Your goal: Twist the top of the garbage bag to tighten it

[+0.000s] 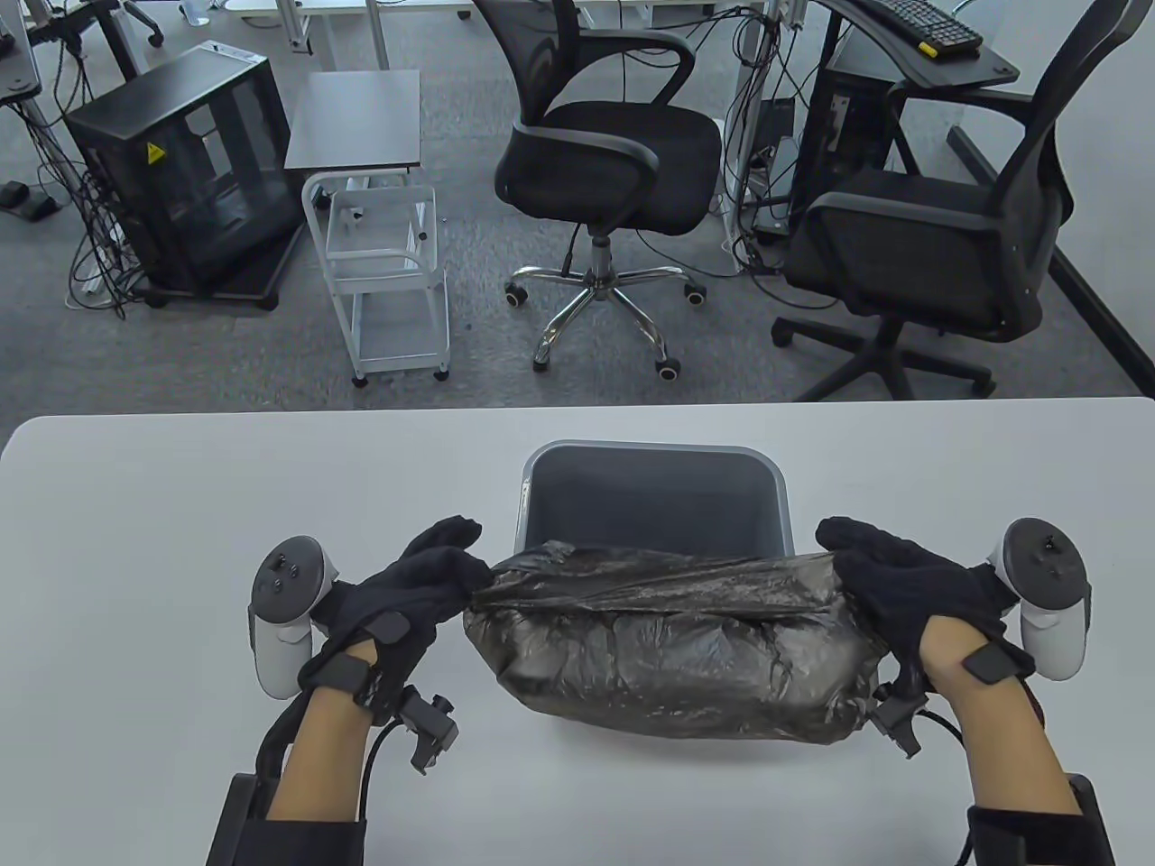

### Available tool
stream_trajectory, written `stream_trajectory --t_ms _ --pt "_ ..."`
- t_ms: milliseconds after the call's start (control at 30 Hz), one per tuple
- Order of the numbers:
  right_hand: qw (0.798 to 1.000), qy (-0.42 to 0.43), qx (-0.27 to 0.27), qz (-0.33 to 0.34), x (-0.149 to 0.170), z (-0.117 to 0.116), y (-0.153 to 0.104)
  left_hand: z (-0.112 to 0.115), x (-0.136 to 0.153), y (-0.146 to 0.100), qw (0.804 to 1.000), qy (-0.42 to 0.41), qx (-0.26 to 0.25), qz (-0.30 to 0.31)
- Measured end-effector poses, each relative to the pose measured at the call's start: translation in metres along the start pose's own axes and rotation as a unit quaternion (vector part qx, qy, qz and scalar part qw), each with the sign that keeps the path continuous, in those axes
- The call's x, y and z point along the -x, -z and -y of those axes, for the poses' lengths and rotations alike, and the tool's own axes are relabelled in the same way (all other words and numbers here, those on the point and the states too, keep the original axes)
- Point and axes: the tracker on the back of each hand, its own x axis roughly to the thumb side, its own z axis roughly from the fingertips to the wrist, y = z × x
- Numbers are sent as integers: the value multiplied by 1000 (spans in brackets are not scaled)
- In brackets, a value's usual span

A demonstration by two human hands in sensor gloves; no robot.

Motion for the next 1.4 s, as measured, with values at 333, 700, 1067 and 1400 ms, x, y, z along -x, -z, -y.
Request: stream_trajectory --t_ms 333,700,1067,1400 --pt "987 -87 -115 -74 11 -29 -15 16 17 -6 998 50 9 -32" --pt "967 -186 -143 -95 12 -59 -19 23 23 -12 982 176 -24 -70" --pt "961 -267 -48 -50 1 -66 -11 38 28 -7 983 178 -3 -55" --pt "942 -327 67 -4 0 -60 -20 41 19 -12 982 173 -56 -42"
